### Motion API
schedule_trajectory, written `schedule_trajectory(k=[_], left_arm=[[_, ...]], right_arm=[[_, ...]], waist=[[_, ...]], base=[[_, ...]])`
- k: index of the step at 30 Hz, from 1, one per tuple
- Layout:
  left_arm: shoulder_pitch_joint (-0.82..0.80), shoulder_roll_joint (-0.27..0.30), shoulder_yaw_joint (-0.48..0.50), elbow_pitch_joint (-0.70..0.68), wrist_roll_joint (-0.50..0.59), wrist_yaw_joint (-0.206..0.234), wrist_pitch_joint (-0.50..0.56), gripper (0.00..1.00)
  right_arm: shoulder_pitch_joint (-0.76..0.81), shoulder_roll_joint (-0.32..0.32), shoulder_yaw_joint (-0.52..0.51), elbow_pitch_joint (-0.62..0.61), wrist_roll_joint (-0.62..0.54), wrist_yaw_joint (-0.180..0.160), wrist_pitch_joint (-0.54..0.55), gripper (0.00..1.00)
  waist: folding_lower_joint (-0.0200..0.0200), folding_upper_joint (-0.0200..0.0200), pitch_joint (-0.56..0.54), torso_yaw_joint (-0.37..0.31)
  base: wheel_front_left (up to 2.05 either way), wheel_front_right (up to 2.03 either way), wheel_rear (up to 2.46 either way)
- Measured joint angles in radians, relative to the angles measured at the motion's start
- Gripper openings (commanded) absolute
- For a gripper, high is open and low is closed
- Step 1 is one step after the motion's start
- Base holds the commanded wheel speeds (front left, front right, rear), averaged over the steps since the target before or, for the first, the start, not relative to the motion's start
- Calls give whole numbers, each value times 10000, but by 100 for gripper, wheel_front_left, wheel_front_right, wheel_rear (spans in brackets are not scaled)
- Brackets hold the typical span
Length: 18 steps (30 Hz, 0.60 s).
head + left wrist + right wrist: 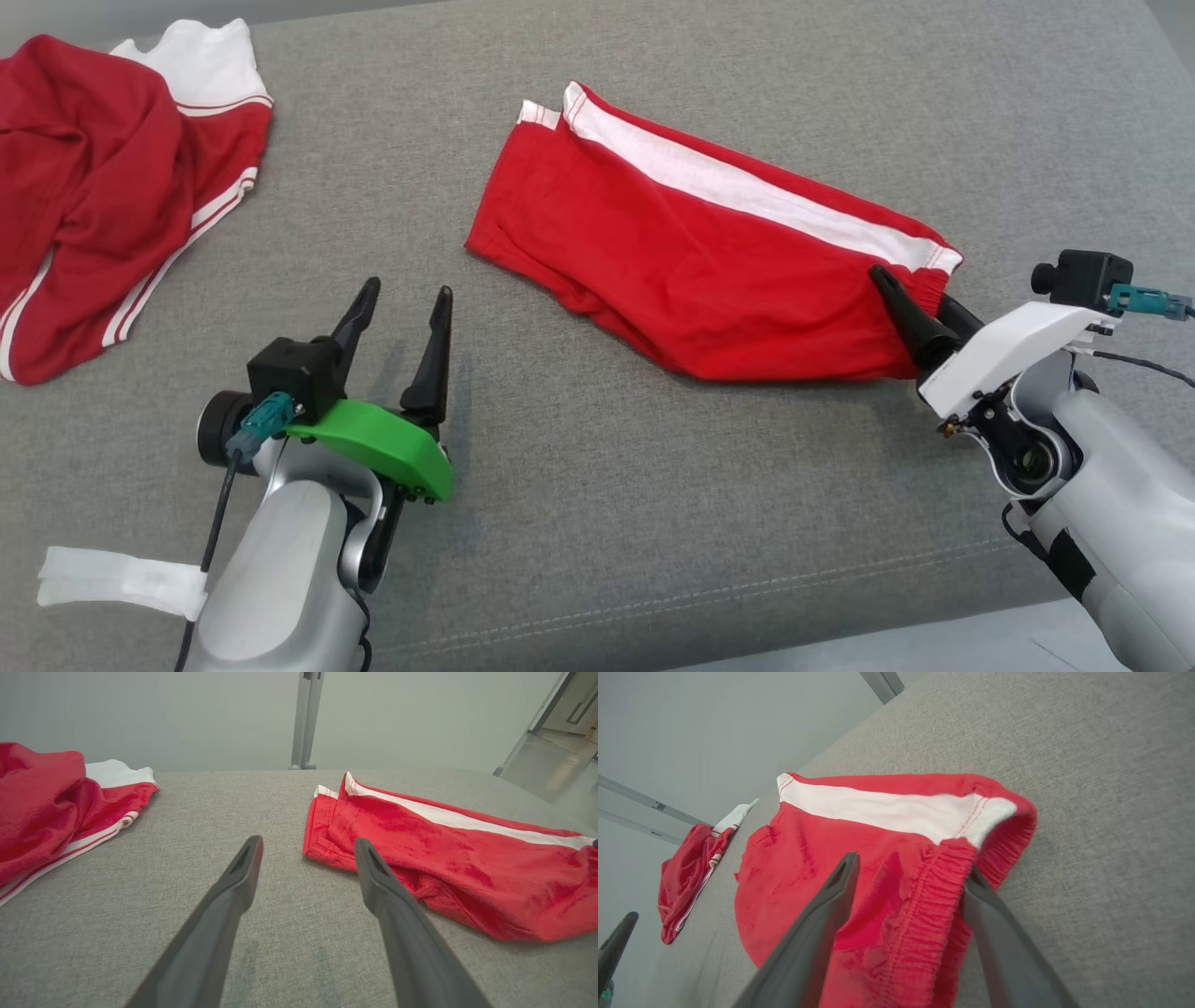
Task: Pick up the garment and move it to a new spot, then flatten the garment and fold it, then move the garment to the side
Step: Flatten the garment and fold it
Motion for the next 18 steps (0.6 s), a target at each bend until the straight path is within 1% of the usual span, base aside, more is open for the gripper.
schedule_trajectory(k=[2,8,13,14,18], left_arm=[[-36,-19,-81,169,12,-79,0,100],[-765,-13,-33,719,92,-79,107,100],[-1351,73,155,1373,67,-54,616,100],[-1351,73,155,1373,67,-54,616,100],[-1657,146,412,2015,27,159,1037,100]], right_arm=[[-25,-13,88,-105,-134,0,13,100],[-155,-119,263,-433,-330,0,90,100],[-299,-295,343,-675,-522,2,88,100],[-299,-295,343,-675,-522,2,88,100],[-322,-347,387,-857,-667,2,86,100]], waist=[[0,0,-29,-117],[0,0,5,-709],[0,0,73,-1314],[0,0,73,-1314],[0,0,142,-1811]], base=[[0,0,0],[0,0,0],[0,0,0],[0,0,0],[0,0,0]])
